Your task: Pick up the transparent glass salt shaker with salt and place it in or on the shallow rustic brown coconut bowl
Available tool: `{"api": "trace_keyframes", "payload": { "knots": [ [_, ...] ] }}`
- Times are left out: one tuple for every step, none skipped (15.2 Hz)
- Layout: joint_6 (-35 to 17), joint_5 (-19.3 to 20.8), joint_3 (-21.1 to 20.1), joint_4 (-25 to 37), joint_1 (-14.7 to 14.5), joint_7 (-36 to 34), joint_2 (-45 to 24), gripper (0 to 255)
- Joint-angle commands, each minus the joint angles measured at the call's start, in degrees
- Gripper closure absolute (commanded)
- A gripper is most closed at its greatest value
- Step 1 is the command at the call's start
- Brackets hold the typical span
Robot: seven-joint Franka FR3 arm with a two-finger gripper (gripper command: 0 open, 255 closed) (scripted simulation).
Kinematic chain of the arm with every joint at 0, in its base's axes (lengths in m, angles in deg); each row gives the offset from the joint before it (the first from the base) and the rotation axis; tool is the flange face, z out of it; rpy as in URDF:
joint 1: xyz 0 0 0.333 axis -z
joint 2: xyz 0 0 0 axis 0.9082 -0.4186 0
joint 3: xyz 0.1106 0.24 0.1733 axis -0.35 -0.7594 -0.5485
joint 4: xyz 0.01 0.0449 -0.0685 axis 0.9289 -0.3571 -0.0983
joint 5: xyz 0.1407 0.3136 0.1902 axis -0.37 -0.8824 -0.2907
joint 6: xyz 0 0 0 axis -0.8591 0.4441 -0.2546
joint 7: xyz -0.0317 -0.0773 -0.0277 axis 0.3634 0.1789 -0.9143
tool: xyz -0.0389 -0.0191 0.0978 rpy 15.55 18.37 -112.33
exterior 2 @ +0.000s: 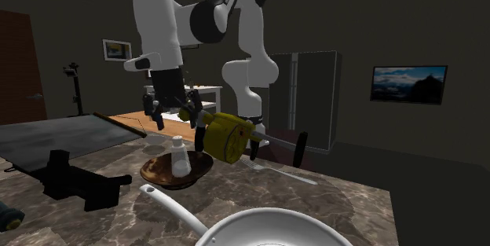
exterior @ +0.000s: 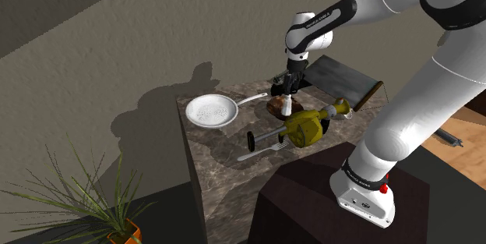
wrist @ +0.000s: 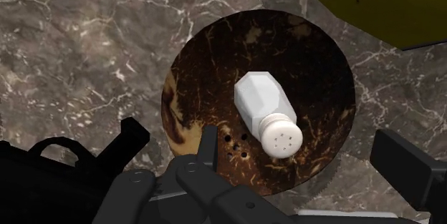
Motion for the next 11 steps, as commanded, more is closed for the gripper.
{"api": "trace_keyframes", "payload": {
  "knots": [
    [3.17, 0.34, -0.12, 1.89, 0.04, -0.3, 1.29, 0],
    [5.24, 0.54, -0.2, 3.17, 0.06, -0.47, 2.11, 0],
    [6.85, 0.67, -0.27, 4.22, 0.07, -0.59, 2.69, 0],
    [6.85, 0.67, -0.27, 4.22, 0.07, -0.59, 2.69, 0],
    [6.85, 0.67, -0.28, 4.22, 0.08, -0.59, 2.69, 0],
    [6.85, 0.67, -0.28, 4.22, 0.08, -0.59, 2.69, 0],
    [6.85, 0.67, -0.28, 4.22, 0.08, -0.59, 2.69, 0],
    [6.85, 0.67, -0.28, 4.22, 0.08, -0.59, 2.69, 0],
    [6.85, 0.67, -0.28, 4.22, 0.08, -0.59, 2.69, 0],
    [6.85, 0.67, -0.28, 4.22, 0.08, -0.59, 2.69, 0],
    [6.85, 0.67, -0.28, 4.22, 0.08, -0.59, 2.69, 0]
  ]
}}
